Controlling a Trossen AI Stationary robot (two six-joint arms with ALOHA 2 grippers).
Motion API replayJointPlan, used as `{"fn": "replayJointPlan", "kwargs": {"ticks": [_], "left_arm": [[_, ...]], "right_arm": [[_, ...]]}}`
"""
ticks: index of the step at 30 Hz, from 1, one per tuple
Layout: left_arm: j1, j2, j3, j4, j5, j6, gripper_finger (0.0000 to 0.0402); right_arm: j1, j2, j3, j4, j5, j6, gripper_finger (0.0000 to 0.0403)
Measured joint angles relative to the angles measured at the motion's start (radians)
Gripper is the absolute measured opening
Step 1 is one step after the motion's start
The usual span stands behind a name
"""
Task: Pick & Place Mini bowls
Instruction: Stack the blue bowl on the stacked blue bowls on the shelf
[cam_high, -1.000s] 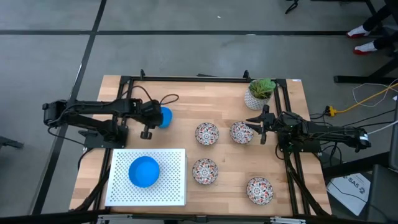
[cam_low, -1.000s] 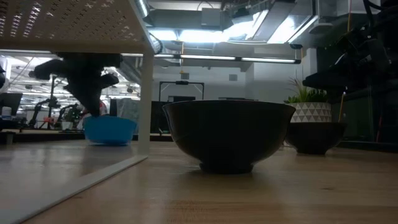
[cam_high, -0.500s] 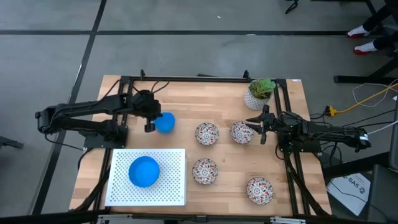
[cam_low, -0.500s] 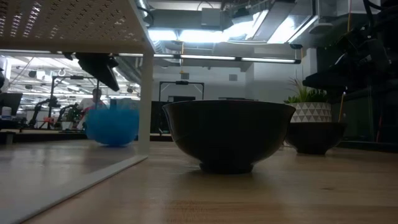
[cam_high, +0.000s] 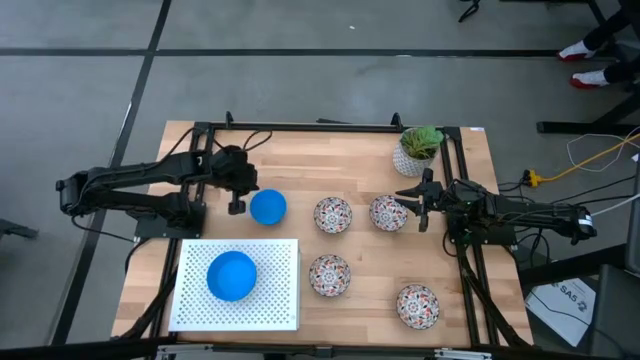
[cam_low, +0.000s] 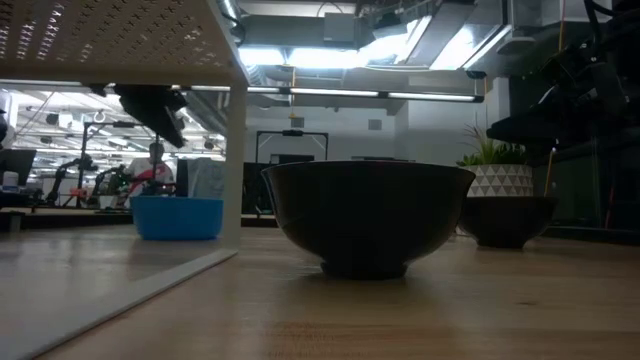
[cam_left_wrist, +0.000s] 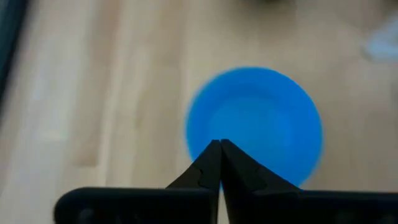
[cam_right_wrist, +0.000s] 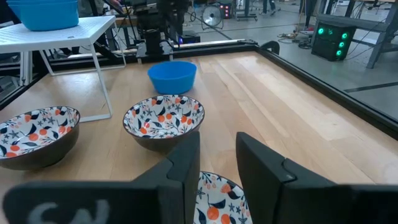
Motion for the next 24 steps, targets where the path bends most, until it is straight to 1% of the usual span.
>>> {"fn": "replayJointPlan", "kwargs": {"ticks": [3,7,12,18,21,24], "left_arm": [[-0.013,0.003,0.000,-0.060,0.075,0.141,0.0013],[-0.045,0.003,0.000,-0.125,0.085,0.273,0.0046],[-0.074,0.010,0.000,-0.158,0.083,0.335,0.0101],[-0.105,0.043,-0.019,-0.144,0.066,0.445,0.0164],[-0.118,0.070,-0.057,-0.121,0.064,0.486,0.0183],[-0.136,0.104,-0.077,-0.092,0.053,0.515,0.0190]], "right_arm": [[0.000,0.000,0.000,0.000,0.000,0.000,0.0104],[0.000,0.000,0.000,0.000,0.000,0.000,0.0104],[0.000,0.000,0.000,0.000,0.000,0.000,0.0104],[0.000,0.000,0.000,0.000,0.000,0.000,0.0104],[0.000,0.000,0.000,0.000,0.000,0.000,0.0104],[0.000,0.000,0.000,0.000,0.000,0.000,0.0104]]}}
